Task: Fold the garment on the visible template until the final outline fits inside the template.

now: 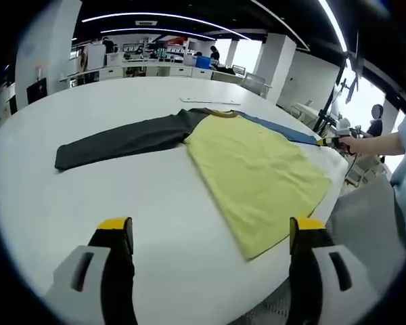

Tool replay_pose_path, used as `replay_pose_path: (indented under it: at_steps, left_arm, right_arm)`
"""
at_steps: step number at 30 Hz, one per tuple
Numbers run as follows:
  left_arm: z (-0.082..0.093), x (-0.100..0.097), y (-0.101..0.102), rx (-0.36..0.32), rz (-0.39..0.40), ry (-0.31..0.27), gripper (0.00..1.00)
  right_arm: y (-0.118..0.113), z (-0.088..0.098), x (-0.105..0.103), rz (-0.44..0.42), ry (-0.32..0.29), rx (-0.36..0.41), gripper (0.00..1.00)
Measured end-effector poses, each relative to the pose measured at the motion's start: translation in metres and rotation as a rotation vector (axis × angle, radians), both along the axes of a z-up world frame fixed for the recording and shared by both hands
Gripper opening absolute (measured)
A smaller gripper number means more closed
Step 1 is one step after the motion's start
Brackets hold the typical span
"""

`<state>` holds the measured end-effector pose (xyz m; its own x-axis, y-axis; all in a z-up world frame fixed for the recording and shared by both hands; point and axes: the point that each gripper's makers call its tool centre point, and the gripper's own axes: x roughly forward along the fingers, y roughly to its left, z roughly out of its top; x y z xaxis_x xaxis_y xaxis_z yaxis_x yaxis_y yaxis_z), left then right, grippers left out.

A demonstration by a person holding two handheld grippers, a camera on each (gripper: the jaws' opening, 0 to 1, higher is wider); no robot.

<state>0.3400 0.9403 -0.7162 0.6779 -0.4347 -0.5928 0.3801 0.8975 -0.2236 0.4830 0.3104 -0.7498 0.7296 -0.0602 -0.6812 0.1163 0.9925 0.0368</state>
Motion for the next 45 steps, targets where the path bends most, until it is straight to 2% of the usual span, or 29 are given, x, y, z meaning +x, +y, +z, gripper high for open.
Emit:
replay_pose_path:
  at_steps: [2,8,11,19,22,28,30,32,34,35,38,40,42,43,45]
  left_arm:
    - [0.000,0.000,-0.001,-0.002,-0.002,0.000,0.93]
    - [-0.002,0.002,-0.005,-0.007,-0.010,0.004,0.92]
    - [-0.002,0.002,-0.006,-0.008,-0.010,0.005,0.92]
    - [-0.003,0.002,-0.004,-0.012,0.001,0.008,0.92]
    - [-0.004,0.000,-0.004,-0.012,0.001,0.013,0.92]
    - [-0.005,0.000,-0.004,-0.019,0.011,0.008,0.92]
    - [-0.004,0.001,-0.005,-0.025,0.015,0.002,0.92]
    - [-0.003,0.001,-0.006,-0.029,0.015,-0.002,0.92]
    - [-0.003,0.002,-0.007,-0.029,0.011,-0.007,0.92]
    - [-0.003,0.002,-0.008,-0.029,0.010,-0.008,0.92]
    - [-0.001,0.005,-0.010,-0.036,0.007,-0.019,0.92]
    - [0.000,0.006,-0.011,-0.038,0.002,-0.025,0.92]
    - [0.001,0.007,-0.012,-0.031,-0.011,-0.034,0.92]
    - [0.002,0.008,-0.012,-0.032,-0.012,-0.037,0.92]
    - [0.003,0.009,-0.012,-0.037,-0.010,-0.043,0.92]
  right_arm:
    - [0.000,0.001,0.000,0.015,0.010,-0.027,0.17]
    - [-0.002,0.000,0.005,0.029,0.016,-0.043,0.03]
    - [-0.004,0.000,0.009,0.041,0.023,-0.064,0.00]
    - [-0.009,0.003,0.022,0.044,0.024,-0.089,0.00]
    - [-0.012,0.007,0.029,0.066,0.029,-0.124,0.00]
    - [-0.010,0.019,0.034,0.055,0.004,-0.127,0.00]
    - [-0.007,0.025,0.036,0.059,-0.021,-0.137,0.00]
    - [0.002,0.035,0.039,0.085,-0.053,-0.145,0.00]
    - [0.014,0.047,0.045,0.154,-0.096,-0.182,0.00]
    - [0.017,0.049,0.046,0.163,-0.100,-0.189,0.00]
    - [0.042,0.062,0.055,0.241,-0.140,-0.191,0.00]
    - [0.059,0.068,0.061,0.265,-0.156,-0.178,0.00]
    - [0.082,0.076,0.071,0.288,-0.194,-0.119,0.00]
    - [0.091,0.076,0.089,0.308,-0.207,-0.088,0.00]
    - [0.113,0.080,0.101,0.358,-0.236,-0.058,0.00]
